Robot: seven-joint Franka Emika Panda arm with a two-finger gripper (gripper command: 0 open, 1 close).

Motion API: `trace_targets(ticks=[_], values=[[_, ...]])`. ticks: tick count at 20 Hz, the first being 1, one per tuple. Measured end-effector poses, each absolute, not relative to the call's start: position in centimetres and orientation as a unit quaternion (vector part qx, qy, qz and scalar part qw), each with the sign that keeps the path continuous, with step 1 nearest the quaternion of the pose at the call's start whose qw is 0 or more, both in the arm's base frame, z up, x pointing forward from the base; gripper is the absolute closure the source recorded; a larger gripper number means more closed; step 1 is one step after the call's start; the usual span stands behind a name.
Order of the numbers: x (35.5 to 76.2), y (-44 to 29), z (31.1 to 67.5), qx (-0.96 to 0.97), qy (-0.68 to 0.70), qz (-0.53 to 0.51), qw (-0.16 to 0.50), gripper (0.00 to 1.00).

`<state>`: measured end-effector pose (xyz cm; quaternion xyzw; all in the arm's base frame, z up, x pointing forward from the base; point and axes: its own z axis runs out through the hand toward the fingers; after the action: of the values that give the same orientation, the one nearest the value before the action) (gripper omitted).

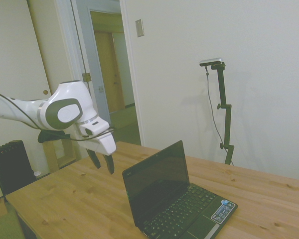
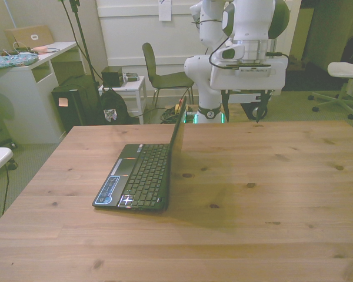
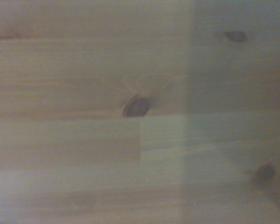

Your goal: Close the laptop

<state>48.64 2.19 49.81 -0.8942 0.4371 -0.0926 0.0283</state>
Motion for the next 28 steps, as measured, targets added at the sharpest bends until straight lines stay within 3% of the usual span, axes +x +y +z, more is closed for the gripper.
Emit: trace_targets(ticks=[4,5,11,28], values=[[52.7,-2.2,51.3,-0.876,0.473,-0.09,0.034,0.0],[53.6,-3.1,51.5,-0.872,0.48,-0.089,0.034,1.0],[56.1,-4.2,52.1,-0.862,0.497,-0.089,0.037,1.0],[55.1,-6.9,52.2,-0.848,0.524,-0.077,0.031,1.0]])
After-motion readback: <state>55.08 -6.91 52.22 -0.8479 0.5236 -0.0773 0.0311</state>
